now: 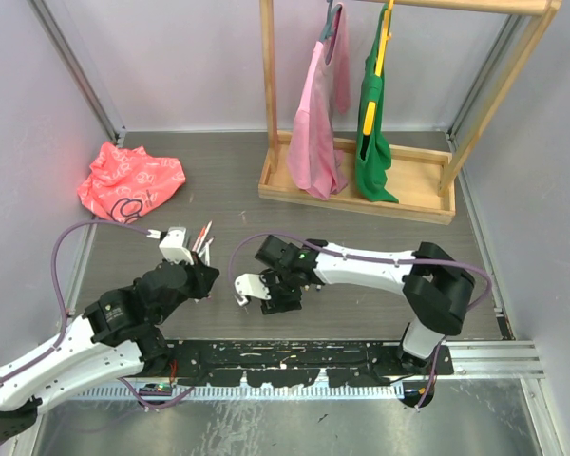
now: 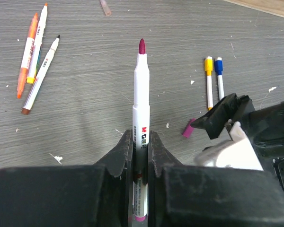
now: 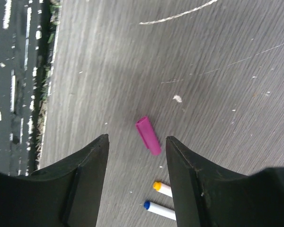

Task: Insert the pens into the pen caps
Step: Insert the pen cap onto the pen.

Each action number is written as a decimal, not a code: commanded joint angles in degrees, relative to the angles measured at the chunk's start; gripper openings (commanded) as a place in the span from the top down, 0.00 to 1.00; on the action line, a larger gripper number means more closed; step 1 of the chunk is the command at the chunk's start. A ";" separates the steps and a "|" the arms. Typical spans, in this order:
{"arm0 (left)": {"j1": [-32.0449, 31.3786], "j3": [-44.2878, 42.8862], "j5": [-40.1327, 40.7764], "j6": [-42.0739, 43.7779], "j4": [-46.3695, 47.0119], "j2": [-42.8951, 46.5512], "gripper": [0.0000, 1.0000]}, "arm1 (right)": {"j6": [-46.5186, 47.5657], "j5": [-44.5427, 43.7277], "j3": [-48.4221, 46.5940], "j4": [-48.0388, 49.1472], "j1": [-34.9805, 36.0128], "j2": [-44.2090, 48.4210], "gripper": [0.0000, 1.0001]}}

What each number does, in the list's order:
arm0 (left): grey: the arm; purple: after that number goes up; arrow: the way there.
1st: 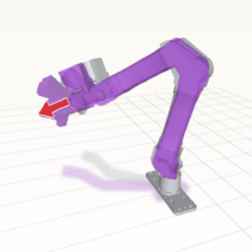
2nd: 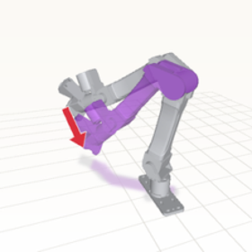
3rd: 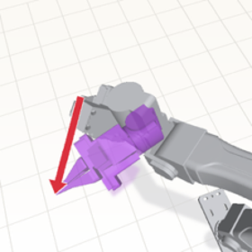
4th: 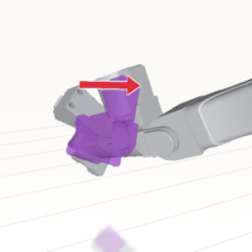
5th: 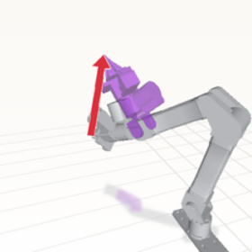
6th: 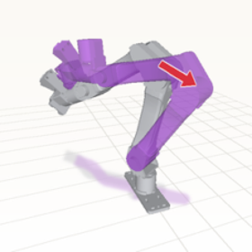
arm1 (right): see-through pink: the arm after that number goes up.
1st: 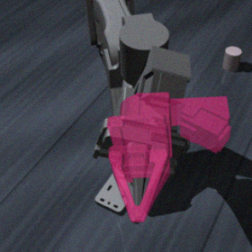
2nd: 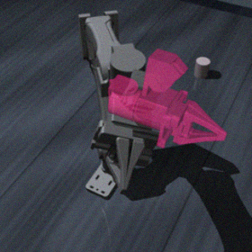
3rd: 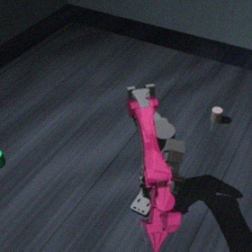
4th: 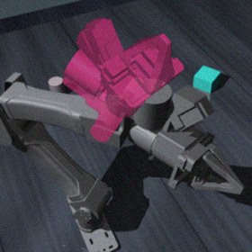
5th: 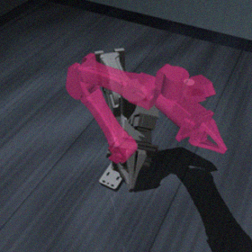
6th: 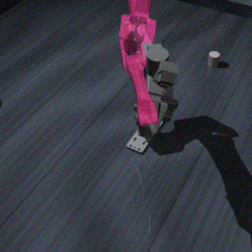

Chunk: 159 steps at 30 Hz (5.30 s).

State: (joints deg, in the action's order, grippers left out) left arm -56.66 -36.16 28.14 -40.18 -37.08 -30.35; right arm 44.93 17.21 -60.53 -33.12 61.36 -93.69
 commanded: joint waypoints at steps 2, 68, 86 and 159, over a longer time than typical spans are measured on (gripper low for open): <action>0.14 -0.72 2.29 -1.28 -0.31 0.85 1.00 | 1.10 -2.67 -6.94 -5.20 -0.59 -5.62 0.45; 0.04 -5.72 -33.52 11.84 26.61 -17.72 1.00 | -89.26 -33.72 30.25 48.69 -2.21 50.13 1.00; 0.02 -7.58 -42.58 13.55 29.70 -20.56 1.00 | -95.47 -38.67 42.12 79.71 -2.19 52.35 1.00; 0.01 -12.70 -28.96 15.03 29.20 -19.28 1.00 | -99.77 -19.92 38.13 82.00 -2.17 37.03 0.81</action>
State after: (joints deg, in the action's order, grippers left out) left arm -56.64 -43.53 -4.80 -27.51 -13.72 -50.94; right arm -54.35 -9.08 -20.03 48.18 58.35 -55.88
